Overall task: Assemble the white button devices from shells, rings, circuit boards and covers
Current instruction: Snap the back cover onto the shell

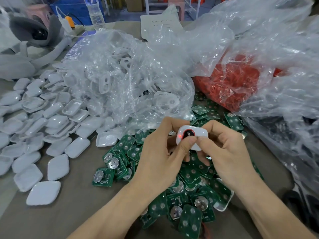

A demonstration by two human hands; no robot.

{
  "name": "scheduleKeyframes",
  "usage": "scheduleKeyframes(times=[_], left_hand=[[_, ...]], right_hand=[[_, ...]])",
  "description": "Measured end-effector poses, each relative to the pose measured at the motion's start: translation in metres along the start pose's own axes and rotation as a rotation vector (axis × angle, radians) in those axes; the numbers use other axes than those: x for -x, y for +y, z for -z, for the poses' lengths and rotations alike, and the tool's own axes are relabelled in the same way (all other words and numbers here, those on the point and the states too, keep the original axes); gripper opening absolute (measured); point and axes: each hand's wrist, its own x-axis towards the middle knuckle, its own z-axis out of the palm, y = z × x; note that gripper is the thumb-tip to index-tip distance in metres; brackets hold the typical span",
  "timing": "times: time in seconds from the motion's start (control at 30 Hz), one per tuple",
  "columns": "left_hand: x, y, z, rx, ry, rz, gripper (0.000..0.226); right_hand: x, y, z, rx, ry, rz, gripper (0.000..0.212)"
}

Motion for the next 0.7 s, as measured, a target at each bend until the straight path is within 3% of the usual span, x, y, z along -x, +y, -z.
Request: scheduleKeyframes(times=[0.2,0.37,0.7], left_hand=[[-0.0025,0.0024,0.0015,0.03,0.038,0.013,0.026],[-0.0011,-0.0002,-0.0003,-0.035,0.032,0.041,0.039],[-0.0027,0.0022,0.0,-0.058,0.028,0.029,0.046]], right_hand=[[-0.0009,-0.0033,0.0035,-0.194,-0.077,-0.016,0.008],[-0.0021,-0.0022,0.0023,-0.108,-0.047,-0.035,0.007],[-0.002,0.0001,0.0051,-0.172,-0.059,-0.076,0.012]])
